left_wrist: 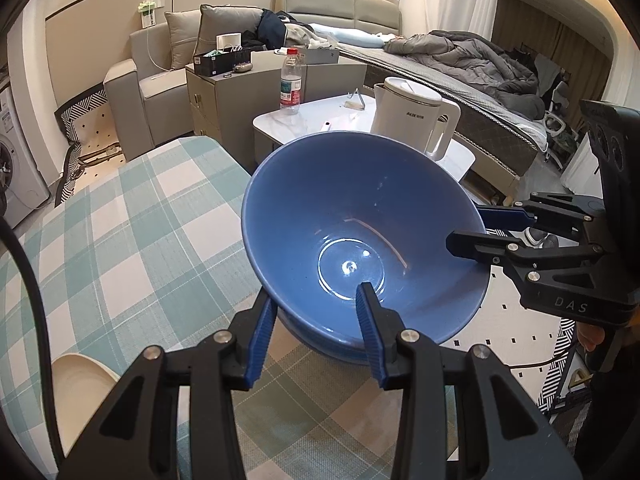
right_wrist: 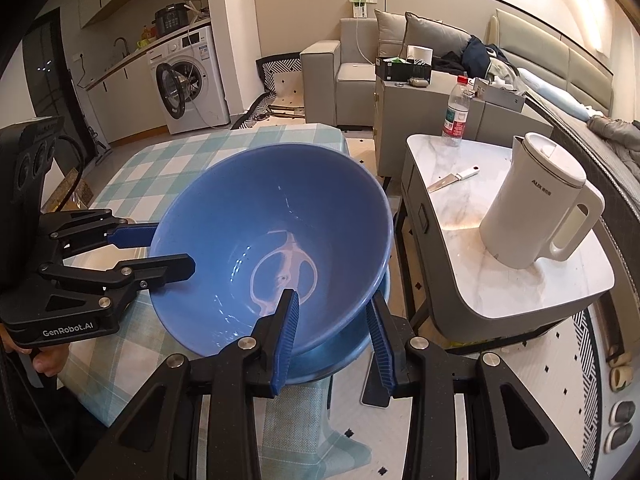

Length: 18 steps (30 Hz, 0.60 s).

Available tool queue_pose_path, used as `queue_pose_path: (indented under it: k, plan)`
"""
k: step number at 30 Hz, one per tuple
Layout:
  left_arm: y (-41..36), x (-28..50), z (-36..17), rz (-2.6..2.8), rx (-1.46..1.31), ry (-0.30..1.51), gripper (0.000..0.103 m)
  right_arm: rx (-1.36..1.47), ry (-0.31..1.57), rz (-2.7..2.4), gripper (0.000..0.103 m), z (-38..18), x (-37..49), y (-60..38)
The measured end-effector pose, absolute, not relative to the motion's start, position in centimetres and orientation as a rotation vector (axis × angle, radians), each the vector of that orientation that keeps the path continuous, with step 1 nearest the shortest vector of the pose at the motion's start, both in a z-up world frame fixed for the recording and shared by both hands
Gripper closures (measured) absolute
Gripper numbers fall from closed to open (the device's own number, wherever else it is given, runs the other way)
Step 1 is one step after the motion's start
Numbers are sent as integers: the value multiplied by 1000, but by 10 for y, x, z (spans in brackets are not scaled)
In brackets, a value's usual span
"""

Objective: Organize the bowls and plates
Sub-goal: 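Keep both grippers on the rim and lift the nested blue bowls together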

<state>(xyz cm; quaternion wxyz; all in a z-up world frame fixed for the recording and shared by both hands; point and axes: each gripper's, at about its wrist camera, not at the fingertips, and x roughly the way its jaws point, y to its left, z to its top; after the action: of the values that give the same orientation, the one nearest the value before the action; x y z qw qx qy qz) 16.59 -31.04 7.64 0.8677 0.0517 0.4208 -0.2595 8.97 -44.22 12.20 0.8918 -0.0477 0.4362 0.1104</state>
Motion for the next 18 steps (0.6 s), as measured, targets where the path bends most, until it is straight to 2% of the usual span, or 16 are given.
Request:
queue_pose_path:
  k: [18]
  plan:
    - [-316,168,61,-524,154,915,62,-124,936,219,67,107,97,-440]
